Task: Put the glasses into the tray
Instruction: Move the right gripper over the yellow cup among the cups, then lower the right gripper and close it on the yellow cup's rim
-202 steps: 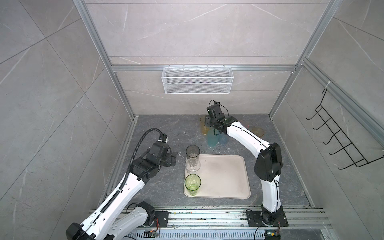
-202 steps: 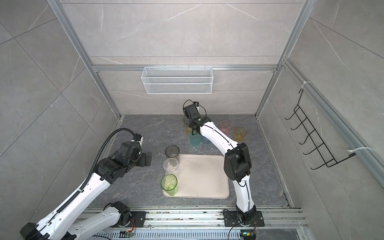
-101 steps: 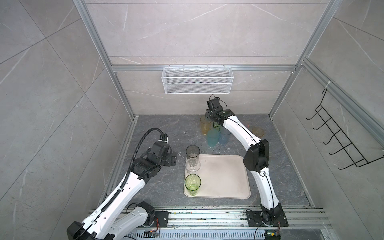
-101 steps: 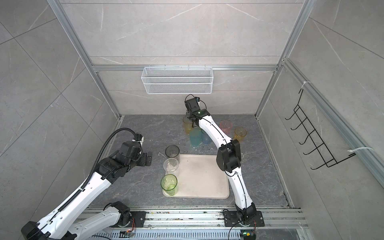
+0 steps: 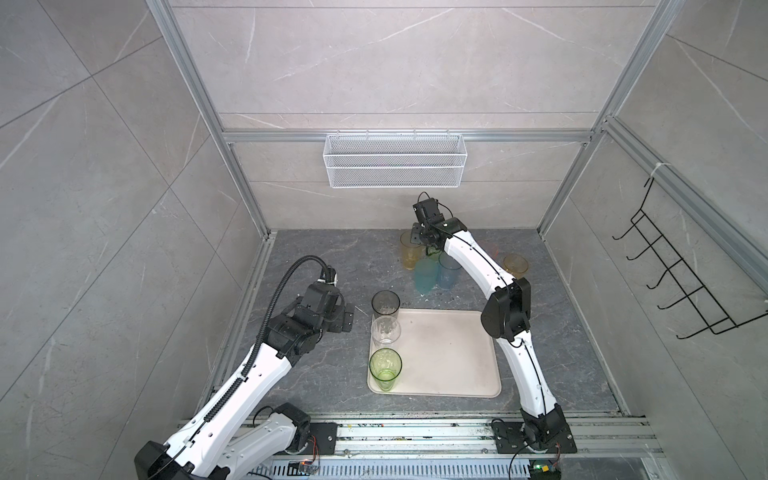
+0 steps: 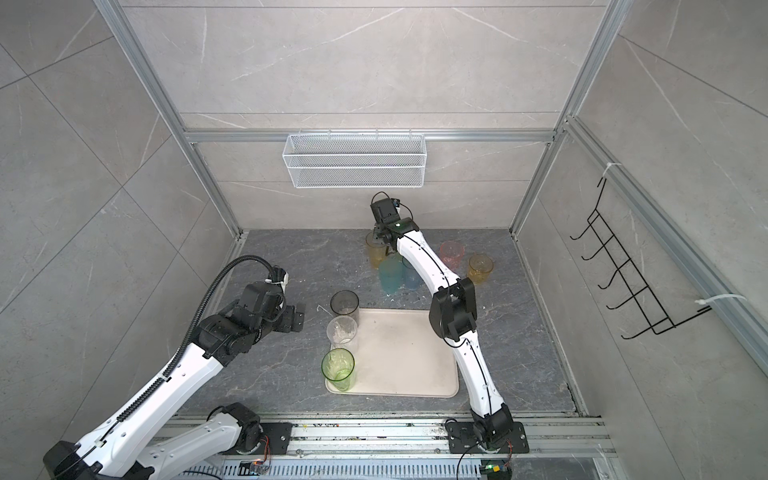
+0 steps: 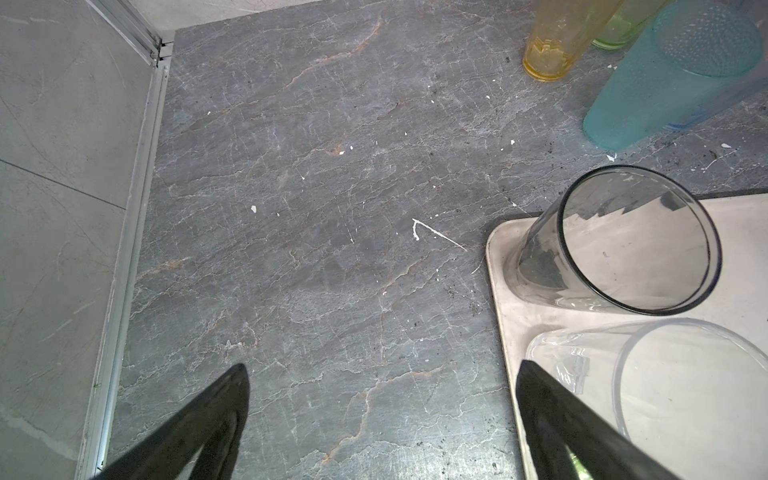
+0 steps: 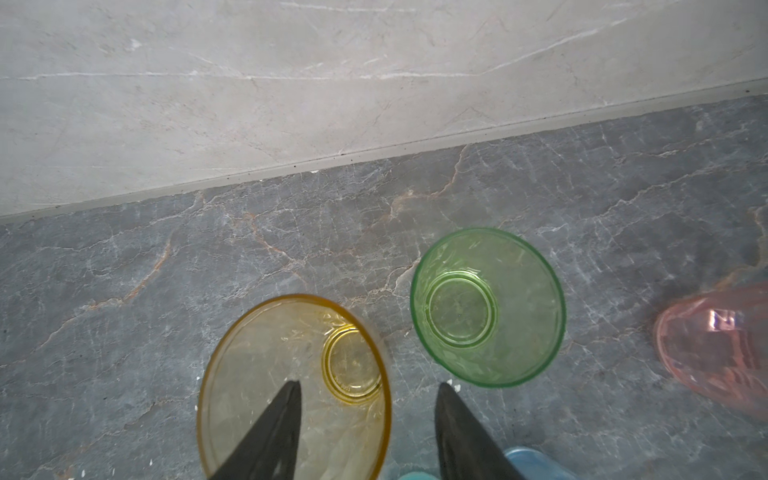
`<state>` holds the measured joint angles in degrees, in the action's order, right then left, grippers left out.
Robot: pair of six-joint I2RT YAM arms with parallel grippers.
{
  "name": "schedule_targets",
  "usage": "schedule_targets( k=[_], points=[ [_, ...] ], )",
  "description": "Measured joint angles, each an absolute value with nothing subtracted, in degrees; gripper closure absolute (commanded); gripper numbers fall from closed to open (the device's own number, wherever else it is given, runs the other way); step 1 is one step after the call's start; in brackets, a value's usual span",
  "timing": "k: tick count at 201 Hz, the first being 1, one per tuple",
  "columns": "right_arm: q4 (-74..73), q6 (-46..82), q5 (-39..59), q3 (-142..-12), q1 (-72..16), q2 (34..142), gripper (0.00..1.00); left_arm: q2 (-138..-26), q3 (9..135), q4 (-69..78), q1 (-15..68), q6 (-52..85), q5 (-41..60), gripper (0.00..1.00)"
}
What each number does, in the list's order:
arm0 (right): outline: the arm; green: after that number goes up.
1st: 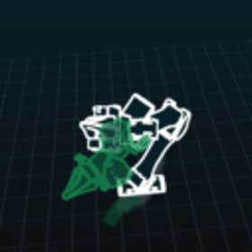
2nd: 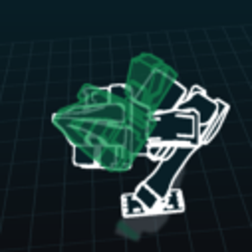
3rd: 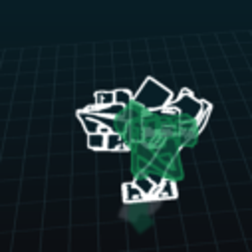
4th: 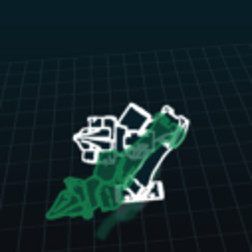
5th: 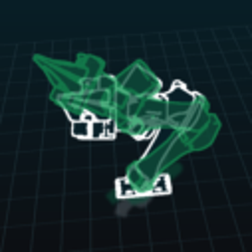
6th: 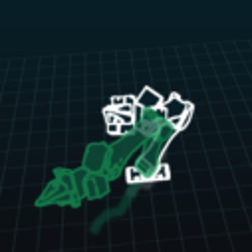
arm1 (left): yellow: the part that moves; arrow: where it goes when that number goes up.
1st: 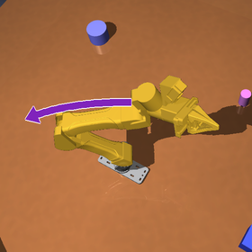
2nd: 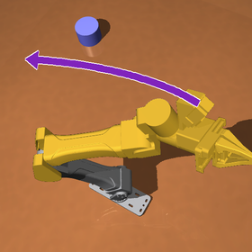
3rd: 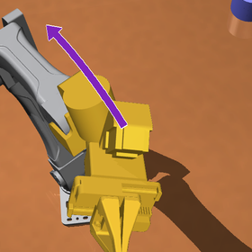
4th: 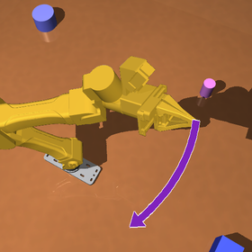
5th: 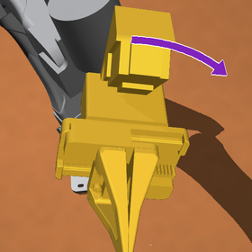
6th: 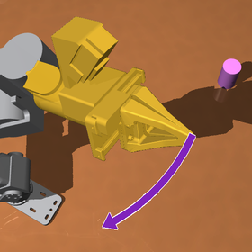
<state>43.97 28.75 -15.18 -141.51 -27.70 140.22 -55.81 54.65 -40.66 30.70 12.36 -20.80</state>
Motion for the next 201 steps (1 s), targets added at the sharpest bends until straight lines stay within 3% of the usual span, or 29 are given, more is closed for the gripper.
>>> schedule_targets(
  k=[104,145,201],
  points=[
    [45.50,28.77,-13.43,-145.14,-27.31,143.55,0.68,-56.45,54.65,-40.66,30.70,12.34,-20.58,0.00],
    [45.67,28.75,-12.99,-146.28,-27.22,144.64,0.69,-56.47,54.65,-40.66,30.70,12.34,-20.53,0.01],
    [45.91,28.77,-12.21,-146.74,-26.96,146.06,0.78,-56.62,54.65,-40.66,30.70,12.32,-20.43,0.01]
  ],
)
